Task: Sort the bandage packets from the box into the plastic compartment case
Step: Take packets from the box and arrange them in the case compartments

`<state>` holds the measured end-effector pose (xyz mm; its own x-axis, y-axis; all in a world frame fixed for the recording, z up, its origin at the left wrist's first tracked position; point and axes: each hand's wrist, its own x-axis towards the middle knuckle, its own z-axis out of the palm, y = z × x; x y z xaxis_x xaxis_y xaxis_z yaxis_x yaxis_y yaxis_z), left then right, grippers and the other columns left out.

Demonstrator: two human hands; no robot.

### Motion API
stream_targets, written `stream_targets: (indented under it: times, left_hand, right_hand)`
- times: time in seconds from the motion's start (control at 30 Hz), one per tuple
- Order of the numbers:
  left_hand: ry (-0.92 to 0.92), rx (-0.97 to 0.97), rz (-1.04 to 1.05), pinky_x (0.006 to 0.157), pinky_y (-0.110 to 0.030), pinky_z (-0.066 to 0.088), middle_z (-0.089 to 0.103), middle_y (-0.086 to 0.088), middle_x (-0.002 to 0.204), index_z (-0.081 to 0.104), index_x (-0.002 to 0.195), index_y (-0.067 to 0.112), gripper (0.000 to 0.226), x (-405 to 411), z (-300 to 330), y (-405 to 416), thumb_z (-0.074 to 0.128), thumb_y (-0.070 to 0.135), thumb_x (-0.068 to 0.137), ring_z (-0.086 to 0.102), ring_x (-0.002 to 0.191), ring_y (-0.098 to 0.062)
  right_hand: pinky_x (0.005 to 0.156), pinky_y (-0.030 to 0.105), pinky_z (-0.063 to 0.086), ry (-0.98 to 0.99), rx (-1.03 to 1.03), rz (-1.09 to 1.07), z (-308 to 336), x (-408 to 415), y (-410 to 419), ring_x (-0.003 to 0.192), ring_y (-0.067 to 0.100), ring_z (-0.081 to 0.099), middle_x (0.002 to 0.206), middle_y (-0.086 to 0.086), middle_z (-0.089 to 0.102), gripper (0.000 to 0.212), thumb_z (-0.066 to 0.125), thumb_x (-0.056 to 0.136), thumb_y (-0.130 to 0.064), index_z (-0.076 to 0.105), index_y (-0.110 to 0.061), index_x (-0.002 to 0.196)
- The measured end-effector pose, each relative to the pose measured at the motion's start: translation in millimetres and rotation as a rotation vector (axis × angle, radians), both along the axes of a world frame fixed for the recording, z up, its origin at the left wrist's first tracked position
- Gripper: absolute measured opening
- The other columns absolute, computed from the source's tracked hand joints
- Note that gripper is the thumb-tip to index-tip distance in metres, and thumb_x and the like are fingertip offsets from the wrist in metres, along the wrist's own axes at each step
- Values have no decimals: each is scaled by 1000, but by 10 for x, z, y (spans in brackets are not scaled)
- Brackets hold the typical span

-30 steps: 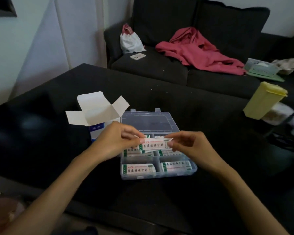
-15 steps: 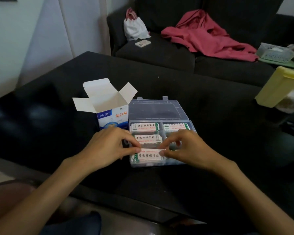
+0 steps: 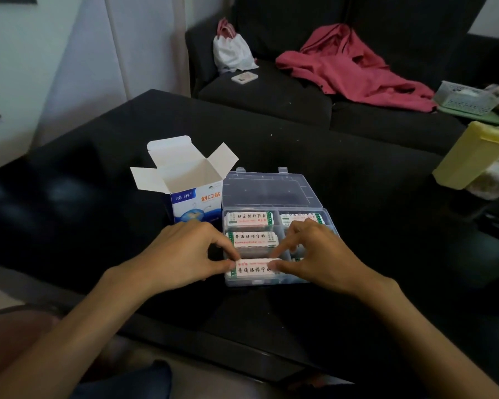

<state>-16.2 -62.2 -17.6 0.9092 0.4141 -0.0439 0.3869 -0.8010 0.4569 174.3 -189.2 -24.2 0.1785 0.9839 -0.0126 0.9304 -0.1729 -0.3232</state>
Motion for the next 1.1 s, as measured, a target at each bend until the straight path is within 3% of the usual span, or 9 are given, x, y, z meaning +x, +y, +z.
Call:
stream_targets:
  times: [0.27,0.37,0.43,0.57,0.7,0.77,0.83,1.0,1.1]
  left_hand:
    - [-19,12,-14,51,-8,36,36,56,52,65,106,43,19,-37,51,-36,61,42,87,56,59,14]
    - [-361,32,274,53,-16,40,57,32,54,70,81,42,12,-115,61,100,63,52,79,56,55,9]
    - [-737,-23,557,54,-26,46,62,19,56,69,64,28,35,-149,76,215,61,59,76,54,48,-1]
    - [-1157,-375,1026,59,-23,37,51,12,57,56,64,16,40,-206,98,465,66,52,79,44,55,-1]
    - [-924,-753,1020,68,-17,44,62,3,108,56,119,12,59,-217,10,591,69,51,76,61,86,1]
    - [-917,-845,887,57,-11,46,67,0,102,62,106,16,21,-190,18,569,64,23,86,63,68,9]
    - [-954,-894,840,54,-12,50,71,-2,92,67,96,18,17,-193,44,549,60,6,86,65,63,2]
    - [-1060,-355,812,69,-23,55,72,11,85,73,93,27,10,-171,67,473,70,28,83,67,76,-1]
    - [-1093,-294,782,68,-18,54,71,13,86,73,99,20,19,-183,47,437,70,29,83,68,78,-1]
  right_hand:
    - [71,20,40,-62,61,34,15,-4,18,83,1,48,86,-17,57,24,63,79,-52,69,-39,98]
    - [62,14,37,123,223,-13,123,-52,65,72,1,51,78,-13,60,23,61,79,-51,68,-37,96]
    - [60,15,40,243,340,-49,211,-112,162,70,3,53,81,-12,61,22,61,80,-47,66,-37,100]
    - [76,15,42,77,422,-20,326,-323,557,93,0,47,110,-11,51,46,64,85,-35,51,-33,129]
    - [89,27,50,-144,370,91,208,-524,963,117,13,43,136,-3,38,51,63,86,-29,44,-28,134]
    - [80,33,55,-179,424,148,108,-584,1031,110,17,48,125,1,50,32,64,86,-24,60,-21,118]
    - [65,35,56,-198,517,182,10,-628,991,95,20,55,104,3,60,20,70,82,-19,69,-17,102]
    - [67,30,57,-239,681,210,-153,-639,779,88,21,61,98,6,66,26,72,79,-13,71,-11,105]
    - [76,22,51,-169,727,147,-105,-657,746,92,15,60,102,2,69,24,60,88,-24,71,-12,106]
